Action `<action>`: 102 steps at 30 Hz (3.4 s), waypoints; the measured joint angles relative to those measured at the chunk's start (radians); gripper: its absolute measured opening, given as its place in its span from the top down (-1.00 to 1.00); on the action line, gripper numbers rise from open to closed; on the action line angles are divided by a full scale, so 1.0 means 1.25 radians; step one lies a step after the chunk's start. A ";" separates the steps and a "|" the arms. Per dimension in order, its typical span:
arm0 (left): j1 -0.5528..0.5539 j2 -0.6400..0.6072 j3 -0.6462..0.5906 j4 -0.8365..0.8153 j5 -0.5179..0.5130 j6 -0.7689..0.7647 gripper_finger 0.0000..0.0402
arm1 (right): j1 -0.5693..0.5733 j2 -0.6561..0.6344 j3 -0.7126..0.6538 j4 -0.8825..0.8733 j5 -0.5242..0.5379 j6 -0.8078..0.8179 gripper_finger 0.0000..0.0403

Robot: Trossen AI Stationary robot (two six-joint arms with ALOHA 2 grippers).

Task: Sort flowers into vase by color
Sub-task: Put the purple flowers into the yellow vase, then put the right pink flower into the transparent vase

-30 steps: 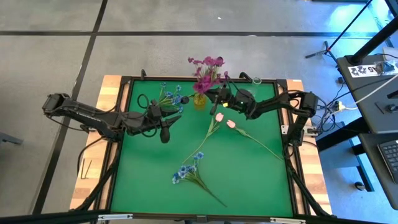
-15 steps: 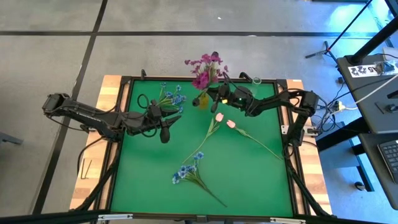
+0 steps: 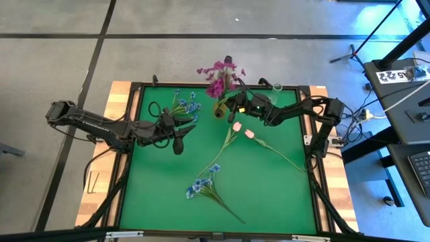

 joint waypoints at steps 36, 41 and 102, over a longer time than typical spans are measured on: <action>0.000 0.000 0.000 -0.038 0.000 -0.021 0.40 | 0.001 -0.262 -0.001 -0.449 -0.040 -0.016 -0.11; 0.000 0.000 0.000 -0.063 0.000 -0.045 0.40 | 0.001 -0.339 -0.001 -0.610 -0.088 0.036 -0.10; -0.071 0.249 0.000 0.247 -0.007 -0.148 0.40 | 0.299 -0.482 -0.197 -1.324 0.094 0.459 -0.10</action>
